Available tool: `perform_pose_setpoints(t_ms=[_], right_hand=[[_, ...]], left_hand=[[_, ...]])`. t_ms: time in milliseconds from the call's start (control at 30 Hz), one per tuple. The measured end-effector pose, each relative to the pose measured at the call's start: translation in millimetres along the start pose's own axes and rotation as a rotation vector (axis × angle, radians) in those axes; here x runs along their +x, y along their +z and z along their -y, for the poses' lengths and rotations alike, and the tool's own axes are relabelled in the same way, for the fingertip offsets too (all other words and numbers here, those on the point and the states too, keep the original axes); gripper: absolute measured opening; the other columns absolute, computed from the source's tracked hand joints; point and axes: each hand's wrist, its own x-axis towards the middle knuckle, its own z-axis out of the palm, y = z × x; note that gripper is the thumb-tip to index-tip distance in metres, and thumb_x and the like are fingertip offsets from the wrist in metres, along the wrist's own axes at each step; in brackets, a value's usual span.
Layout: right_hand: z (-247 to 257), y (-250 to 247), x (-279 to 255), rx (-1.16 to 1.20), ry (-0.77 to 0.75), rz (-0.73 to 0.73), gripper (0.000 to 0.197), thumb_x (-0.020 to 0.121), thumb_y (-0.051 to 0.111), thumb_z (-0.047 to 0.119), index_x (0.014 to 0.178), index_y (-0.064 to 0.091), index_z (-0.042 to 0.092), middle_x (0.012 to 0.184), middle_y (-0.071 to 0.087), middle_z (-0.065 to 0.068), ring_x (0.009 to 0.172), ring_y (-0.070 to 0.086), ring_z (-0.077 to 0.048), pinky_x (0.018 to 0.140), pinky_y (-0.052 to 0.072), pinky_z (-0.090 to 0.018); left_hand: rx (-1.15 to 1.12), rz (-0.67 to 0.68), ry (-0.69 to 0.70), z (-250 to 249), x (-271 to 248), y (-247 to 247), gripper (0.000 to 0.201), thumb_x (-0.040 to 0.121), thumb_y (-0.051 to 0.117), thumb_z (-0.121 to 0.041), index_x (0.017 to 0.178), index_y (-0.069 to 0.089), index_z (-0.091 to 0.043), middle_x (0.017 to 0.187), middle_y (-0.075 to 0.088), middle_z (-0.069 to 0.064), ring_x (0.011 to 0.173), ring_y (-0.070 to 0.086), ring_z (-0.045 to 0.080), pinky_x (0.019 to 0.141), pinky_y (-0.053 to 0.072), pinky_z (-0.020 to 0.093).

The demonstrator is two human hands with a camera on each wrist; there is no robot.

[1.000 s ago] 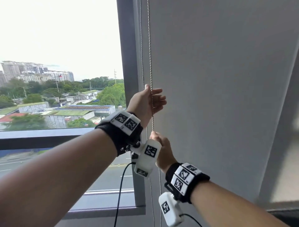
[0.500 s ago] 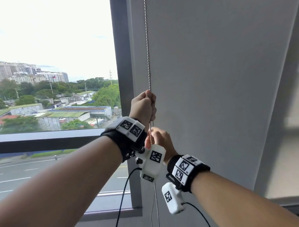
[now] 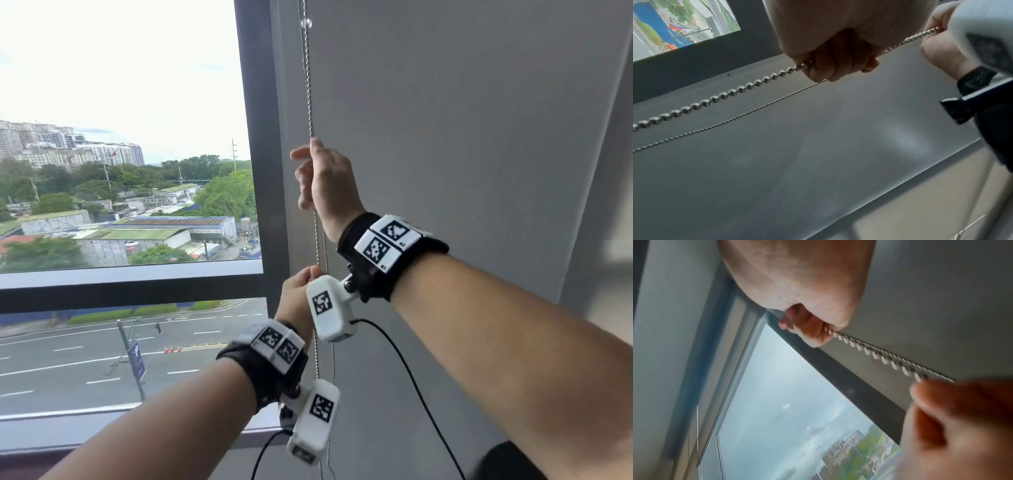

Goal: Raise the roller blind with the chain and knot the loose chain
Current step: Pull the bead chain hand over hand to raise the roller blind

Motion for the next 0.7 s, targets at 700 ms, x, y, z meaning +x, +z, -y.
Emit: perform_pose_setpoints(t_ms=[700], right_hand=[[-111.0,-15.5,-104.7,-0.150,0.079,-0.060,0.042,0.095,0.036,0.038,0.054,0.040,0.035,0.052,0.037,0.012,0.053,0.033,-0.015,0.060,0.033,-0.043]], left_hand=[[-0.137,0.197,0.068,-99.2,29.0,18.7,0.048,0.098,0.025,-0.040,0.093,0.059,-0.008,0.079,0.068,0.008,0.076,0.063,0.021,0.074,0.048,0.031]])
